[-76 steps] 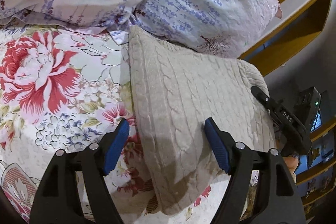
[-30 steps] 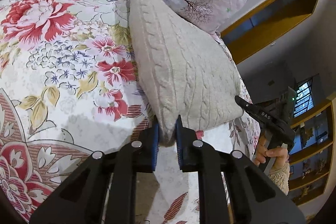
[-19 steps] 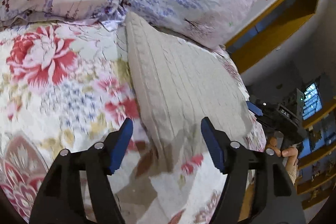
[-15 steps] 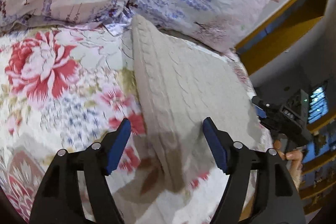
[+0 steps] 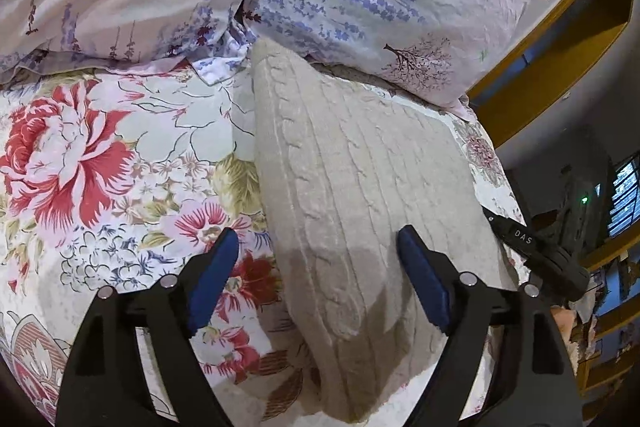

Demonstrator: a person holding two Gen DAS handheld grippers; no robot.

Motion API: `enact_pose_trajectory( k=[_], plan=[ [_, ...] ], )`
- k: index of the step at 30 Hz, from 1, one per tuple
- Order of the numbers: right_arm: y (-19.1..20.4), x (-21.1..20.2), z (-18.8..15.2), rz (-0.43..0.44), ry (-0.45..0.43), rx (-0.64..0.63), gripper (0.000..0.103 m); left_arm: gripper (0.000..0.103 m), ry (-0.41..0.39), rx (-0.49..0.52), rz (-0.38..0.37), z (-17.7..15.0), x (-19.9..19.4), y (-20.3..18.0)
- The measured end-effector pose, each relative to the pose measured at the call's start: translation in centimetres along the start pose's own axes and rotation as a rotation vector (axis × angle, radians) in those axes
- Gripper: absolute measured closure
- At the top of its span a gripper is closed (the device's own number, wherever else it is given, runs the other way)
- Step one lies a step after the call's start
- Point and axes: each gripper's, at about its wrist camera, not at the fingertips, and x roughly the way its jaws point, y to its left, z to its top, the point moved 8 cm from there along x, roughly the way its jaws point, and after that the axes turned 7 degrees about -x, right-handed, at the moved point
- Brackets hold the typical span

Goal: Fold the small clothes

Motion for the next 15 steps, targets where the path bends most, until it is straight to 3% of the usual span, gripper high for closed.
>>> enact_pose_trajectory(
  k=[3, 7, 8, 10, 13, 15],
  plan=[
    [0.3, -1.5, 0.7, -0.015, -0.035, -0.031, 0.093, 0.021, -0.009, 0.012, 0.015, 0.1, -0.2, 0.0],
    [1.6, -4.2, 1.4, 0.017, -0.111, -0.058, 0.072, 0.02, -0.015, 0.019, 0.027, 0.2, -0.1, 0.0],
    [2.3, -4.7, 1.5, 0.024, -0.119, -0.082, 0.071, 0.02, -0.016, 0.02, 0.029, 0.1, -0.2, 0.0],
    [3.6, -4.9, 1.5, 0.033, -0.122, -0.12, 0.071, 0.019, -0.018, 0.021, 0.032, 0.1, -0.3, 0.1],
    [5.1, -4.3, 0.9, 0.052, -0.102, -0.171, 0.062, 0.018, -0.017, 0.015, 0.032, 0.1, -0.1, 0.1],
    [5.3, -2.4, -0.5, 0.02, -0.025, -0.209, 0.061, 0.017, -0.018, 0.011, 0.031, 0.0, -0.1, 0.2]
  ],
)
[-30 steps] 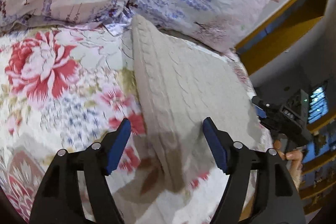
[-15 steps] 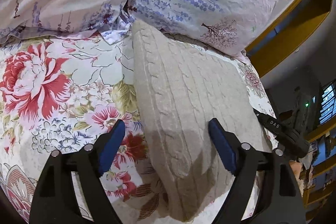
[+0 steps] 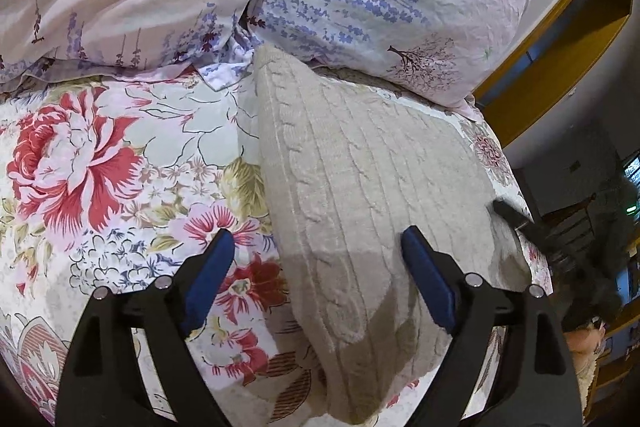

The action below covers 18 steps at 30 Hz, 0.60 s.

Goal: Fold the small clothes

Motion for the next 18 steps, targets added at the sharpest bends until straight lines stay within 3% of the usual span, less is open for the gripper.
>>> enact_pose_trajectory(
  k=[3, 13, 18],
  plan=[
    [0.5, 0.6, -0.6, -0.044, -0.019, -0.062, 0.06, 0.016, -0.001, -0.002, 0.001, -0.1, 0.1, 0.1],
    [-0.5, 0.8, -0.8, 0.022, -0.028, -0.011, 0.06, 0.014, 0.008, -0.017, -0.008, -0.1, 0.3, 0.2],
    [-0.2, 0.7, -1.0, 0.012, -0.027, -0.021, 0.06, 0.014, 0.001, -0.011, -0.002, -0.1, 0.2, 0.2]
  ],
)
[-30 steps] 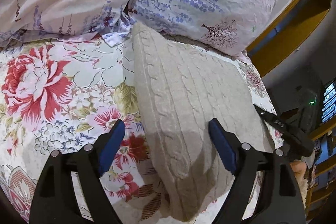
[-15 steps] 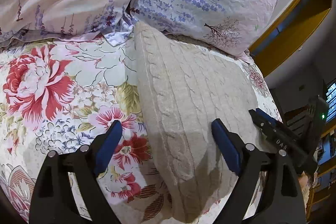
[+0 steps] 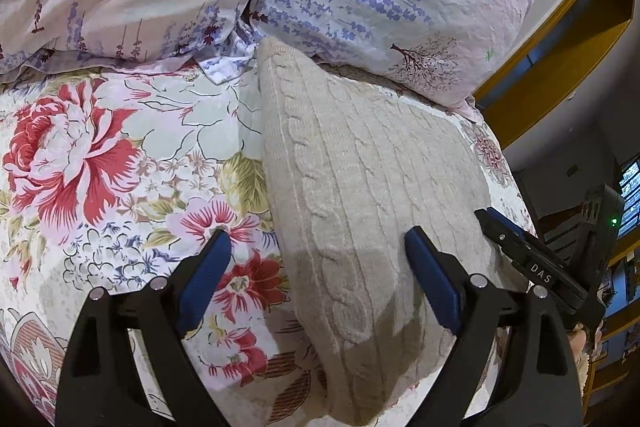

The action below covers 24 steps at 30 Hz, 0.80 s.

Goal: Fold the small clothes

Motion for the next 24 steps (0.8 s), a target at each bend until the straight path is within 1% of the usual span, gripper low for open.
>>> enact_pose_trajectory(
  k=[3, 6, 9, 10, 12, 13, 15, 17, 19, 21, 24],
  plan=[
    [0.1, -0.2, -0.3, -0.008, -0.005, -0.008, 0.06, 0.015, 0.003, 0.016, 0.003, -0.2, 0.0, -0.3],
    [-0.2, -0.4, -0.6, 0.011, -0.01, 0.012, 0.06, 0.015, 0.024, 0.007, -0.022, -0.4, 0.3, -0.6],
    [-0.8, -1.2, -0.2, 0.066, -0.001, 0.08, 0.059, 0.015, 0.053, -0.052, -0.063, -0.2, 0.5, -0.2],
    [-1.3, -1.7, 0.1, 0.108, -0.007, 0.128, 0.057, 0.015, 0.058, -0.066, -0.073, -0.1, 0.5, 0.0],
    [-2.4, -2.3, 0.6, 0.161, -0.031, 0.213, 0.037, 0.015, 0.066, -0.094, -0.093, 0.1, 0.5, 0.2],
    [-3.2, -2.6, 0.9, 0.173, -0.044, 0.256, 0.034, 0.015, 0.069, -0.105, -0.103, 0.2, 0.6, 0.2],
    [-5.1, -2.7, 1.2, 0.193, -0.053, 0.344, 0.033, 0.015, 0.075, -0.122, -0.128, 0.2, 0.6, 0.2],
    [-6.4, -2.1, 1.2, 0.243, -0.03, 0.426, 0.031, 0.015, 0.087, -0.14, -0.161, 0.4, 0.7, 0.1],
    [-7.1, -0.9, 1.1, 0.305, 0.017, 0.491, 0.03, 0.015, 0.096, -0.165, -0.192, 0.6, 0.8, 0.1],
    [-7.3, 0.3, 0.8, 0.329, 0.072, 0.523, 0.03, 0.015, 0.107, -0.194, -0.226, 0.9, 1.0, 0.0],
    [-7.5, 1.7, 0.6, 0.355, 0.121, 0.538, 0.03, 0.016, 0.12, -0.224, -0.258, 1.1, 1.2, 0.1]
  ],
)
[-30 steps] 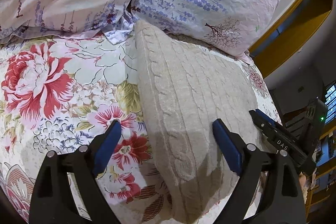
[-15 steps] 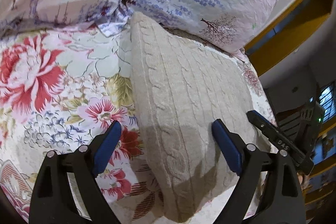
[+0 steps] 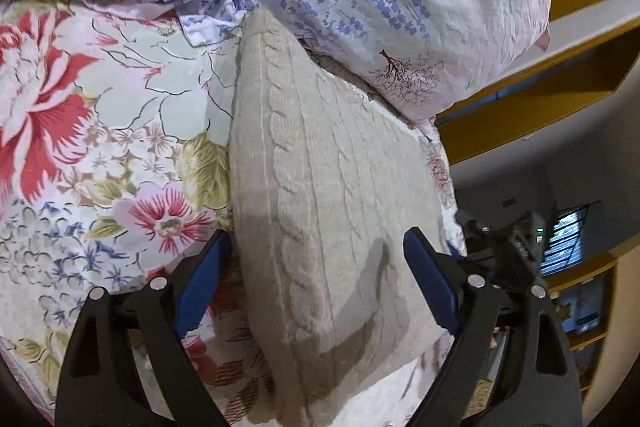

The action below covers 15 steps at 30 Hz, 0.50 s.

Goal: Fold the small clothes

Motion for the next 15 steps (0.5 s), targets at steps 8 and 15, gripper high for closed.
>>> enact_pose_trajectory(
  k=[8, 15],
  plan=[
    [0.6, 1.9, 0.3, 0.026, 0.041, -0.052, 0.03, 0.018, 0.015, -0.016, -0.042, 0.4, 0.2, -0.2],
    [2.1, 3.2, -0.5, 0.077, 0.092, -0.12, 0.04, 0.018, 0.017, -0.014, -0.051, 0.8, 1.0, -0.6]
  ],
)
